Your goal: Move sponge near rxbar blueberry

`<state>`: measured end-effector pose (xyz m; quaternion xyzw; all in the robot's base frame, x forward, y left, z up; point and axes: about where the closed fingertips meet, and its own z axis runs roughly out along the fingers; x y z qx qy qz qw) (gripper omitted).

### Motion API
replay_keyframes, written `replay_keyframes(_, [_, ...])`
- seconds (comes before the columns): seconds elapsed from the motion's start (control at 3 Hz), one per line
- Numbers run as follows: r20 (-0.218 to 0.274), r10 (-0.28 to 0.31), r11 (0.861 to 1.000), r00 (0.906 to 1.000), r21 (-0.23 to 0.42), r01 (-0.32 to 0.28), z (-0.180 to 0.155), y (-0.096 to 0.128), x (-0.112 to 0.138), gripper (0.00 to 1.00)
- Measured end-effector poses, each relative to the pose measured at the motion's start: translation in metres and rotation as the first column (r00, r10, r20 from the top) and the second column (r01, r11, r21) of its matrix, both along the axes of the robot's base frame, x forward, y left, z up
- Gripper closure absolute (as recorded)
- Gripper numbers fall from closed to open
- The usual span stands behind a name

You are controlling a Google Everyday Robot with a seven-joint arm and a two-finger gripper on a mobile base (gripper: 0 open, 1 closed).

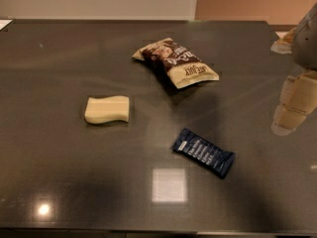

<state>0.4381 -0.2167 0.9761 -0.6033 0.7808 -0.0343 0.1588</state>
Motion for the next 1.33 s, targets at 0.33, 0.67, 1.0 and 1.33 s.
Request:
replay_keyframes(0.33, [0.000,0.000,1.000,1.0000,0.000,0.000,0.000,0.000,0.000,0.00])
replay_keyframes(0.67, [0.008,0.045,0.999,0.9989,0.006,-0.045,0.005,0.017,0.003,0.00])
replay_keyframes(1.0, [0.012,0.117,0.993,0.9931,0.022,-0.117,0.004,0.055,0.013,0.00])
replay_keyframes(1.33, [0.006,0.183,0.983,0.9831,0.030,-0.183,-0.001,0.094,0.025,0.00])
